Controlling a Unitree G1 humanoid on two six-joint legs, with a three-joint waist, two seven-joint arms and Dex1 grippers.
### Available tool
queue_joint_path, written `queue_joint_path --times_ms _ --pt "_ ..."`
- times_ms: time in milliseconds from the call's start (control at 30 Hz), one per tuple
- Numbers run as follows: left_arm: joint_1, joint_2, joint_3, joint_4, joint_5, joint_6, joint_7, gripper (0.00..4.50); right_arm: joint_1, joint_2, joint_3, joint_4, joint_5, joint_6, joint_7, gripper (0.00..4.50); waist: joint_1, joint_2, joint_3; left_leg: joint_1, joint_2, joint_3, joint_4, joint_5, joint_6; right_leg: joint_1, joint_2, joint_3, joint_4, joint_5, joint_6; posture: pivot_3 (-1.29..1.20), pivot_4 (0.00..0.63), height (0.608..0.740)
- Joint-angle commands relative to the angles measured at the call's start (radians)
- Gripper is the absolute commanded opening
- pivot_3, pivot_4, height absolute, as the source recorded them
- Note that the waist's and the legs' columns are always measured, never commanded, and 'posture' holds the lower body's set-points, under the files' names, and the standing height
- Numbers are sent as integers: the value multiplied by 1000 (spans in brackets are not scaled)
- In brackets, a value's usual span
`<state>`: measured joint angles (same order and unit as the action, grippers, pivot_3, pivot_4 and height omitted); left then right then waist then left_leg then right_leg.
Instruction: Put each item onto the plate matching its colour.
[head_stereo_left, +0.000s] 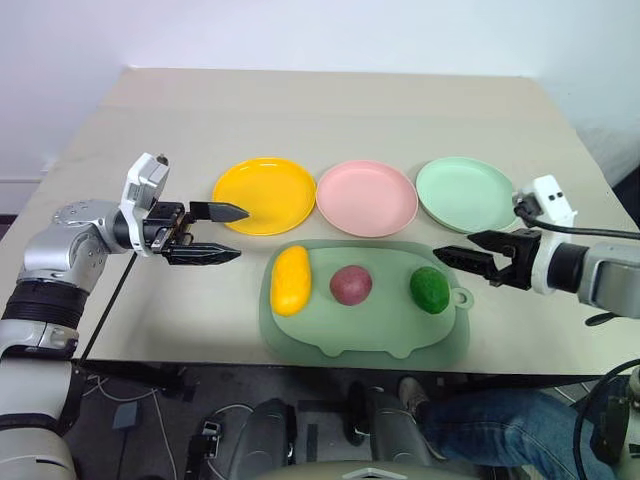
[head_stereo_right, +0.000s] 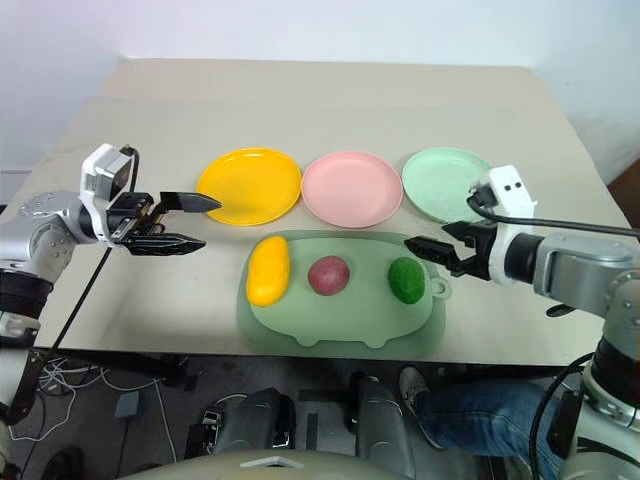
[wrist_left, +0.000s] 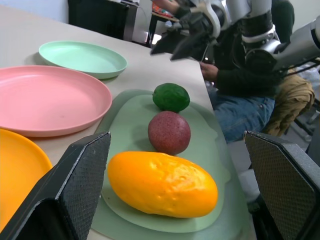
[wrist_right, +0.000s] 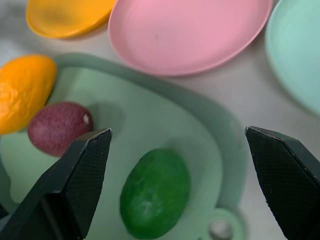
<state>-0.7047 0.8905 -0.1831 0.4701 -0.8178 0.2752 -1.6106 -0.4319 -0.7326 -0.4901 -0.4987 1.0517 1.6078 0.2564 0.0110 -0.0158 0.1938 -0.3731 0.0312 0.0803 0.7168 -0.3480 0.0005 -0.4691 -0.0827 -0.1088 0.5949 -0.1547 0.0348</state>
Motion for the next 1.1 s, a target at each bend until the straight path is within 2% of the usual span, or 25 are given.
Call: queue_joint_path --times_ms 33,167,500,700,900,1100 --pt "-20 4 1 0 -18 -12 -4 4475 11 42 -8 -37 39 7 -106 4500 1 0 0 0 0 0 0 0 0 0 0 0 0 0 0 0 150 740" --pt "-20 11 -1 -1 -21 -11 -4 4475 20 103 -16 -38 67 7 -185 4500 2 0 0 0 0 0 0 0 0 0 0 0 0 0 0 0 150 740" --pt "-37 21 -14 8 -23 -2 -4 4475 112 116 10 -66 184 7 -278 4500 1 0 0 0 0 -1 0 0 1 0 0 0 -1 0 0 0 150 740" --pt "-54 21 -24 18 -25 -3 -4 4475 152 133 38 -75 158 0 -299 4500 1 0 0 0 0 -1 0 -1 1 0 0 0 -1 0 0 0 150 740" --pt "-54 30 -23 9 -27 6 -4 4475 209 145 149 -104 59 -50 -302 4500 1 0 0 0 0 -1 0 -1 1 0 0 0 -1 0 0 0 150 740" --pt "-44 53 -11 -3 -41 22 -4 4500 165 132 163 -75 -7 -89 -271 2665 1 -1 0 0 0 -1 0 -1 1 0 0 1 -1 0 0 0 150 740"
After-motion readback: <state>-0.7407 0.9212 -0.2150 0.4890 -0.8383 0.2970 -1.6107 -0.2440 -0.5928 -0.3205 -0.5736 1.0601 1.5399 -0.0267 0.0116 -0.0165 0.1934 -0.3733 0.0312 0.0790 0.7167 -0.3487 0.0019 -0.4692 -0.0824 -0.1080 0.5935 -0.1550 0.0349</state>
